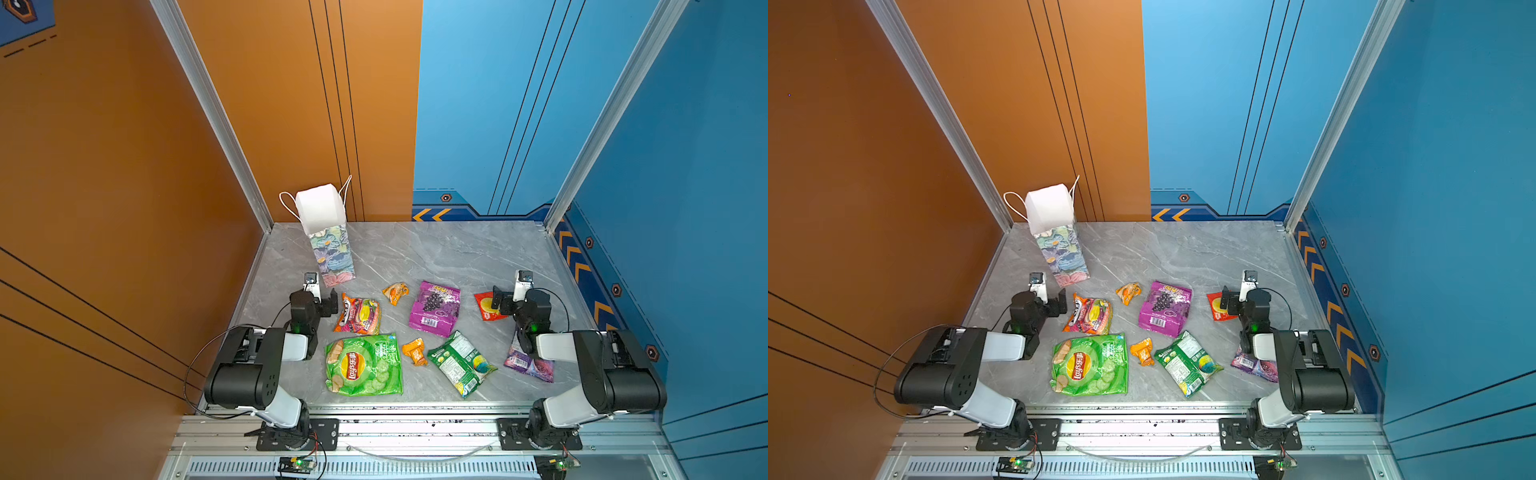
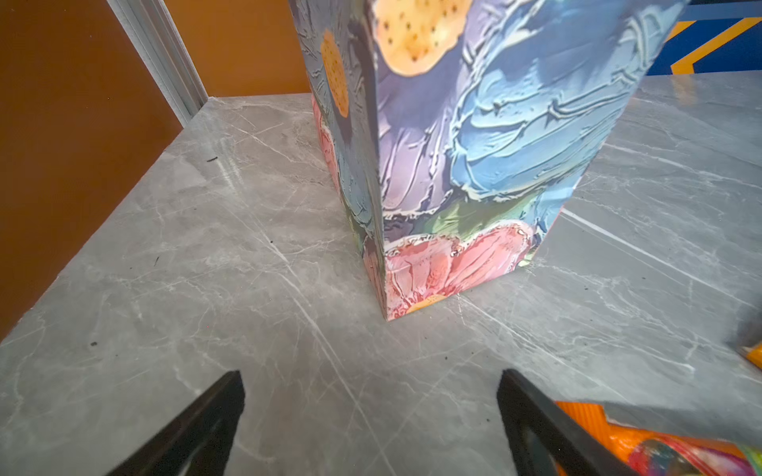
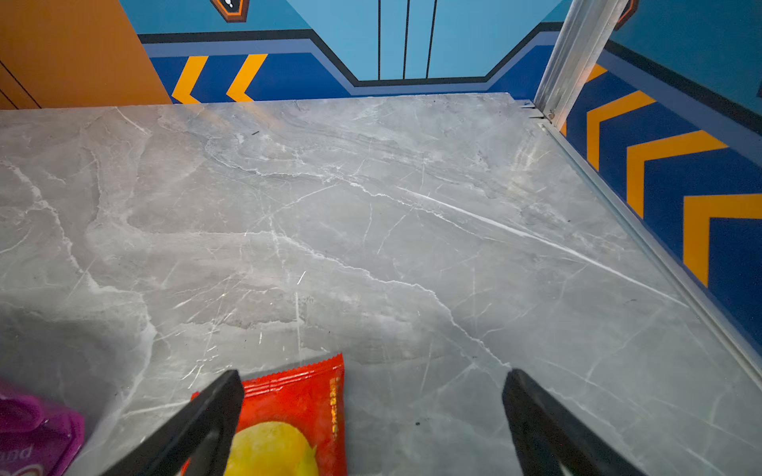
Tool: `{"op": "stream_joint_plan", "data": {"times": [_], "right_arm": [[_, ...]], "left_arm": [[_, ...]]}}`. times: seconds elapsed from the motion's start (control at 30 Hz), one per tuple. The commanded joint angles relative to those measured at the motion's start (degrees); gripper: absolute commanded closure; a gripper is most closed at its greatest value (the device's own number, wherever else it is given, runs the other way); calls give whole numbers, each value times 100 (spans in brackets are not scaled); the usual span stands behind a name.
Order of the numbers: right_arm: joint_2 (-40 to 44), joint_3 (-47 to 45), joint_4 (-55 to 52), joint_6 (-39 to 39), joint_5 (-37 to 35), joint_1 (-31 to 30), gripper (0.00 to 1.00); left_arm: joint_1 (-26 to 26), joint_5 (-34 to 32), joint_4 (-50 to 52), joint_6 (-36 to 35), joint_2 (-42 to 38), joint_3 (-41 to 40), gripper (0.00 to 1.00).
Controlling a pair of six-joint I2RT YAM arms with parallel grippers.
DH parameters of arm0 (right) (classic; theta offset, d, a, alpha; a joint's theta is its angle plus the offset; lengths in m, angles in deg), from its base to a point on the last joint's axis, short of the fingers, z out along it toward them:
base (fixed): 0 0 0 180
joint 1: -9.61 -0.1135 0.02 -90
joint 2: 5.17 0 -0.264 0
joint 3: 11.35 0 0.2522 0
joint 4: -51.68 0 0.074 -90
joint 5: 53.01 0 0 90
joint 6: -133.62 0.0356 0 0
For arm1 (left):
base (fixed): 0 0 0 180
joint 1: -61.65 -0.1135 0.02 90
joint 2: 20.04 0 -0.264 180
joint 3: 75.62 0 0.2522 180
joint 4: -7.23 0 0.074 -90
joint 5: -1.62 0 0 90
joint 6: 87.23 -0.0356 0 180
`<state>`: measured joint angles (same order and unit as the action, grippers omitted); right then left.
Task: Place the snacks into the paper bag
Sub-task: Pick up the paper bag from the top-left of the table.
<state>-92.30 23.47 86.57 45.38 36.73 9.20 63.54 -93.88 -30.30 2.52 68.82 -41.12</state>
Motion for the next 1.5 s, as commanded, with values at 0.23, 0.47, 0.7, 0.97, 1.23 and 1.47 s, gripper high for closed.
{"op": "stream_joint_plan", "data": {"times": [0.23, 0.47, 0.7, 0.97, 1.23, 1.47], "right_arm": [[-76, 91, 75, 101, -175, 6, 0], [-78, 96, 75, 110, -177, 14, 0], [-76, 95, 75, 104, -174, 14, 0], [-39, 21, 194, 80, -169, -10, 0], [1006, -441, 56, -139, -210, -209, 0], [2481, -437, -944, 36, -378, -473, 0]], "left_arm": [[-30, 22, -83, -100, 59, 133, 2], [-56, 69, -87, -87, 56, 124, 2], [-98, 138, -77, -57, 58, 131, 2], [-18, 81, -840, -145, -101, -385, 2], [335, -781, -2232, -277, -858, -1386, 2], [1060, -1272, 812, -284, -3036, -687, 2]]}}
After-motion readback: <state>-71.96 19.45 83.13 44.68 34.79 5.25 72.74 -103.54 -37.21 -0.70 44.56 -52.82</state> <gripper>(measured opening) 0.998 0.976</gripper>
